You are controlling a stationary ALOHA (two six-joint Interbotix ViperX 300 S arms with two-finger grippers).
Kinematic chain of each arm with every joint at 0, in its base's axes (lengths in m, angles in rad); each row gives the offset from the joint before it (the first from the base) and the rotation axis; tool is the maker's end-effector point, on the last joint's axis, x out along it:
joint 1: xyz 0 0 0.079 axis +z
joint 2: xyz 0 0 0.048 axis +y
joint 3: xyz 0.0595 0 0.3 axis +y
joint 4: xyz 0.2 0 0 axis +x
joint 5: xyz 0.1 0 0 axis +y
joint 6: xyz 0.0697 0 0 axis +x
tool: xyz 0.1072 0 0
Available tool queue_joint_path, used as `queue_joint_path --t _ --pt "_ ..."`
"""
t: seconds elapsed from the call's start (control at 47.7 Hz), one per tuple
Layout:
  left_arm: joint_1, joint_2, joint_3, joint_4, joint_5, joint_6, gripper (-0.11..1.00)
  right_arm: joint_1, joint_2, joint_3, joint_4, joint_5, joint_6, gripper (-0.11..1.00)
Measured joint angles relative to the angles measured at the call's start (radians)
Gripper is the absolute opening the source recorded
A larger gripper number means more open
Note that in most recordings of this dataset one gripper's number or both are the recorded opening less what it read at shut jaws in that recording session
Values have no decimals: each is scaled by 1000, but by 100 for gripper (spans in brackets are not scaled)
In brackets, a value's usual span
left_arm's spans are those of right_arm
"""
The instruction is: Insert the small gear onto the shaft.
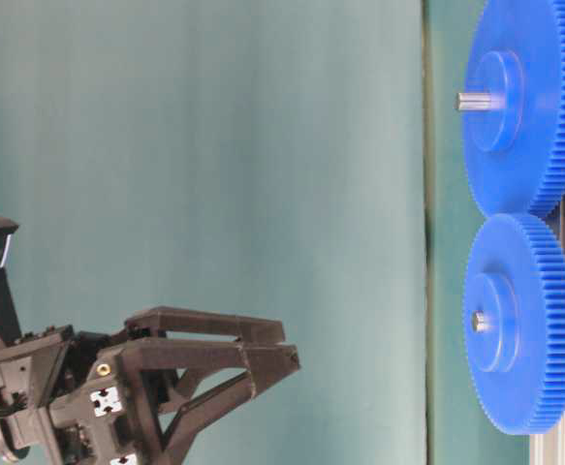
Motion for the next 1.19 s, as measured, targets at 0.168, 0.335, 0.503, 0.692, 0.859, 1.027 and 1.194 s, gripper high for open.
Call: queue_joint_path --t 0.168,0.335,0.503,0.692,0.859,1.027,1.194 --pt "-2 -3 2 0 -5 -2 92 0 0 2 0 0 6 3" --pt "-5 -5 0 0 -17 -2 92 0 0 2 0 0 6 3" --pt "-6 -11 0 0 -25 -2 92 0 0 3 0 0 6 3" --pt "-8 -11 0 0 -29 -2 92 0 0 3 0 0 8 3" --pt "-11 -14 0 0 -35 -2 91 0 0 3 0 0 21 3" --pt "-12 -21 2 0 -40 -2 91 0 0 3 0 0 21 3" --pt "-14 -21 2 0 -40 -2 91 0 0 3 0 0 21 3"
